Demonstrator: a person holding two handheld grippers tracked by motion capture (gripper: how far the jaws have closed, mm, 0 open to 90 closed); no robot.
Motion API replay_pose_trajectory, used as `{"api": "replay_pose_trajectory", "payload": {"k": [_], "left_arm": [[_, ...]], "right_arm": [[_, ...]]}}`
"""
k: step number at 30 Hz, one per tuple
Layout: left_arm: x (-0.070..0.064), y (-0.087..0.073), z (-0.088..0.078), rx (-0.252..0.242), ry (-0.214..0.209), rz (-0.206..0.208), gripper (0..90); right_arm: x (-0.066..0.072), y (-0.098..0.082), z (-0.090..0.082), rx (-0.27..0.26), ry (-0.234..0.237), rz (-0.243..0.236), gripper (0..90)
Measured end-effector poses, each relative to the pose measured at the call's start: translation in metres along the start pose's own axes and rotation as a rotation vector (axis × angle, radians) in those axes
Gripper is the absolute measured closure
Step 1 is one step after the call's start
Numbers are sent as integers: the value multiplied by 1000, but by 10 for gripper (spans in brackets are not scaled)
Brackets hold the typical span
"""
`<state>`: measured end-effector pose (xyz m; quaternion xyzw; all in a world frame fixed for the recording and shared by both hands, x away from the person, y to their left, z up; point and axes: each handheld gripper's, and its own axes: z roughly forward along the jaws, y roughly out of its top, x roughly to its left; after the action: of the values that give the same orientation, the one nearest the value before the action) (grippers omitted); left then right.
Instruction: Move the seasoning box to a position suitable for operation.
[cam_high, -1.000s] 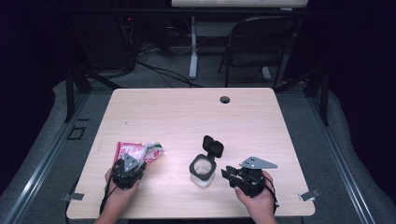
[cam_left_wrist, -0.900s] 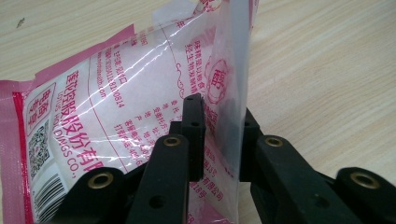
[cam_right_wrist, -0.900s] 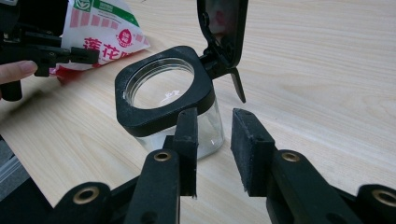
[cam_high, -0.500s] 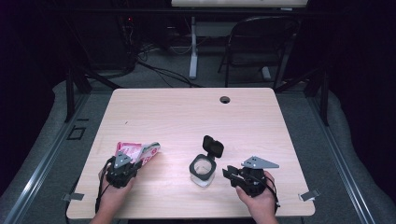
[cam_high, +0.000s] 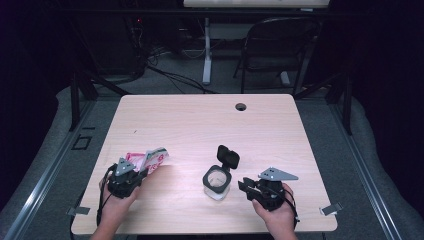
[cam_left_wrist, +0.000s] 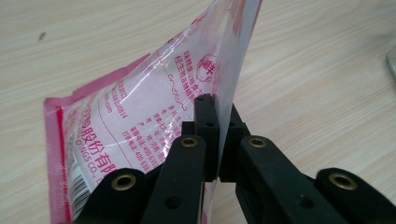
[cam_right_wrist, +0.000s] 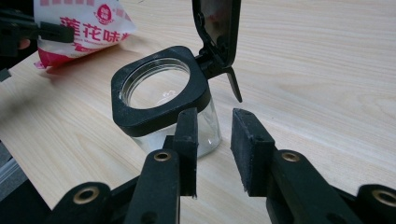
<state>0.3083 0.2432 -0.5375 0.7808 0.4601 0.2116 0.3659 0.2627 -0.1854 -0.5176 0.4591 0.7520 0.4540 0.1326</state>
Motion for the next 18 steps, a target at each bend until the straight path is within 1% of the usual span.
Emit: {"api": "replay_pose_trajectory", "payload": {"k": [2, 6, 8, 15, 18], "left_arm": [[3, 3, -4, -6, 5, 4, 900], [8, 6, -11, -25, 10, -16, 900], [9, 8, -12, -30, 14, -18, 900], [11, 13, -14, -11, 10, 17, 900], [13, 16, -17, -9, 19, 29, 900]], "right_arm": [[0, 0, 0, -4, -2, 0, 720], [-1, 0, -1, -5, -2, 2, 720], [-2, 0, -1, -8, -2, 4, 720], [-2, 0, -1, -6, -3, 6, 720], [-3, 0, -1, -7, -1, 10, 719]]}}
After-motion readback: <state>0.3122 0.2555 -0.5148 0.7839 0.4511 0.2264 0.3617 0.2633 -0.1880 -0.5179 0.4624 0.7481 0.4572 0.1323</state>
